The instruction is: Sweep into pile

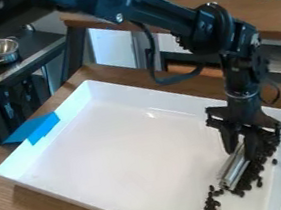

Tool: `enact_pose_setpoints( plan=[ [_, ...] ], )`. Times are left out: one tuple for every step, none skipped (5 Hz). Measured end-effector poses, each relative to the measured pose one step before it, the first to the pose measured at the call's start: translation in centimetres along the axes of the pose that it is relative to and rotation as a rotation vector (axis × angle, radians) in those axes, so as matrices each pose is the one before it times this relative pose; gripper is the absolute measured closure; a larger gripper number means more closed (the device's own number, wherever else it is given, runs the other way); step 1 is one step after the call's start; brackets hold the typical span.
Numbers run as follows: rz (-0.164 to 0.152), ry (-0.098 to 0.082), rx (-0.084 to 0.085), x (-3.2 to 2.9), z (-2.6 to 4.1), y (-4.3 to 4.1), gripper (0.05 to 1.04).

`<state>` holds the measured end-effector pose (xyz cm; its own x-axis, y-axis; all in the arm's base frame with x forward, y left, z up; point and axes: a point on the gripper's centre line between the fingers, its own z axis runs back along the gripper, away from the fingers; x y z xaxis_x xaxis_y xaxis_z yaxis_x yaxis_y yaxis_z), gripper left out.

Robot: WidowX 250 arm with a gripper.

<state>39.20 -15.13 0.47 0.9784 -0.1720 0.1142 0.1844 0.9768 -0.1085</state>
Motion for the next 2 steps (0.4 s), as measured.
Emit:
enact_pose_setpoints(
  plan=[
    [0.0427, -0.0157, 0.0163, 0.164, 0.031, 0.211, 0.740],
    [0.0042, -0.0120, -0.0028, 0.075, 0.036, -0.023, 0.740]
  ],
)
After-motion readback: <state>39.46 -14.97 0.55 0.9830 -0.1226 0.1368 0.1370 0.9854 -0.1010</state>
